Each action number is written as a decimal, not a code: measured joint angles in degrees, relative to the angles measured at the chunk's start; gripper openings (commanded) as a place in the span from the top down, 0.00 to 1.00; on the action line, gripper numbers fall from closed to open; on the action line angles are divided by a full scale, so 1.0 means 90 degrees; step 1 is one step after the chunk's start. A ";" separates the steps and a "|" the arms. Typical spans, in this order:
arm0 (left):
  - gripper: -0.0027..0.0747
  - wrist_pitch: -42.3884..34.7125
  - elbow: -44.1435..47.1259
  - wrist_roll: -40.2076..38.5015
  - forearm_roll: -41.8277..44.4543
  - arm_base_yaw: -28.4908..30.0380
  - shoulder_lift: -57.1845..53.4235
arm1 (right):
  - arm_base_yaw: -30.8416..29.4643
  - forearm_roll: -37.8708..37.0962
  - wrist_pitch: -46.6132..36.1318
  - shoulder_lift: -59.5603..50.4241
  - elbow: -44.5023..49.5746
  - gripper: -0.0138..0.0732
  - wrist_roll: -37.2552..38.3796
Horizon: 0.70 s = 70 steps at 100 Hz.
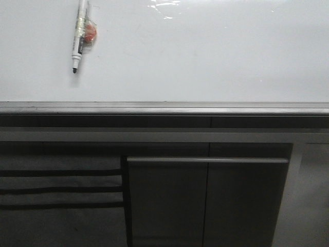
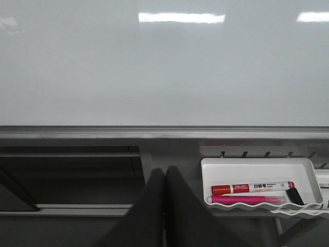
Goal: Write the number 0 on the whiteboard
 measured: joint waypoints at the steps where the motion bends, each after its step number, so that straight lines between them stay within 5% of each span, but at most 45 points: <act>1: 0.99 0.0000 0.0000 0.0000 0.0000 0.0000 0.0015 | 0.0000 0.0000 0.0000 0.0023 0.0000 0.93 -0.0027; 22: 0.94 -0.0021 0.0000 0.0015 0.0000 0.0000 0.0525 | 0.0085 0.0833 0.0038 0.0085 0.0000 0.92 -0.1171; 30: 0.79 -0.0087 0.0000 0.0070 0.0000 -0.0018 0.0714 | 0.0180 0.1291 0.0038 0.0116 0.0000 0.87 -0.1712; 46: 0.46 -0.0291 0.0000 0.0095 -0.0006 -0.0340 0.0939 | 0.0280 0.1701 0.0038 0.0327 -0.0010 0.59 -0.2126; 54: 0.44 -0.0468 0.0000 0.0103 -0.0103 -0.0604 0.1072 | 0.0280 0.1806 0.0038 0.0463 -0.0010 0.50 -0.2157; 70: 0.44 -0.0971 0.0000 0.0118 -0.0219 -0.1230 0.1574 | 0.0280 0.1978 -0.0065 0.0654 -0.0010 0.50 -0.2181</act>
